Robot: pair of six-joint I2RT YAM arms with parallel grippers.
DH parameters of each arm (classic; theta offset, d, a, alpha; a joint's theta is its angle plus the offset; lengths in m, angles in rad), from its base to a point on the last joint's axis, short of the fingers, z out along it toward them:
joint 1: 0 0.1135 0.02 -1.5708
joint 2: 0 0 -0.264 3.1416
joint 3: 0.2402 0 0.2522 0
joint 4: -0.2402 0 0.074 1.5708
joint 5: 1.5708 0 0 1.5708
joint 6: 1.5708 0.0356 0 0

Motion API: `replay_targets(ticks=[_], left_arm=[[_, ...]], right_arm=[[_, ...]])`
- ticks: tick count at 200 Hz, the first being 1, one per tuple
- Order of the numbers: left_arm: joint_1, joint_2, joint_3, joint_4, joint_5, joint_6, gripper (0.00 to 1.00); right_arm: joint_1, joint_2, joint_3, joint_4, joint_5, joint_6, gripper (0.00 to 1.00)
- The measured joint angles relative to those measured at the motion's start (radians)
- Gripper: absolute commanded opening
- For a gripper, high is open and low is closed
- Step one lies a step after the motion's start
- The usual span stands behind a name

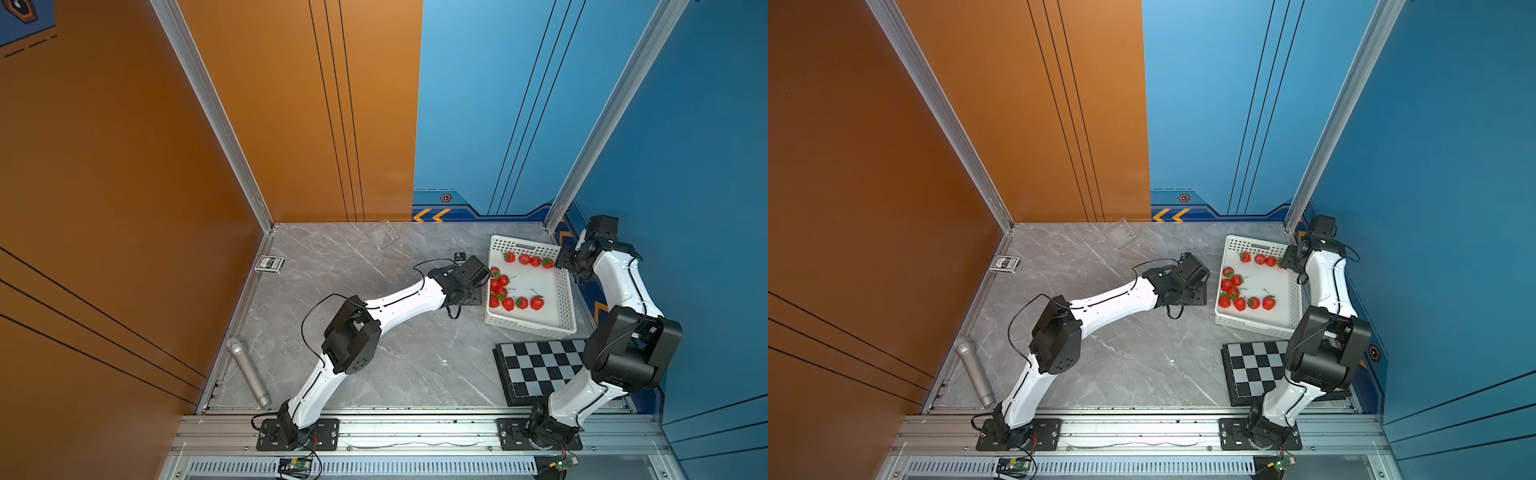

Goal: Pack strawberries into containers
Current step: Place the basket at the center of the board.

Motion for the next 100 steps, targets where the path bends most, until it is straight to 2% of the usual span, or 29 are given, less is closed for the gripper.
replay_targets(ticks=[36, 65, 100], left_arm=[[0.021, -0.217, -0.193, 0.005, -0.055, 0.003, 0.64], [0.108, -0.386, -0.41, 0.042, -0.033, -0.032, 0.6], [0.197, -0.457, -0.618, 0.055, -0.023, -0.039, 0.59]], right_arm=[[0.15, -0.142, -0.064, 0.011, -0.006, 0.016, 0.67], [0.274, -0.219, -0.137, 0.018, -0.037, 0.023, 0.67], [0.344, -0.26, -0.213, 0.016, -0.057, 0.059, 0.66]])
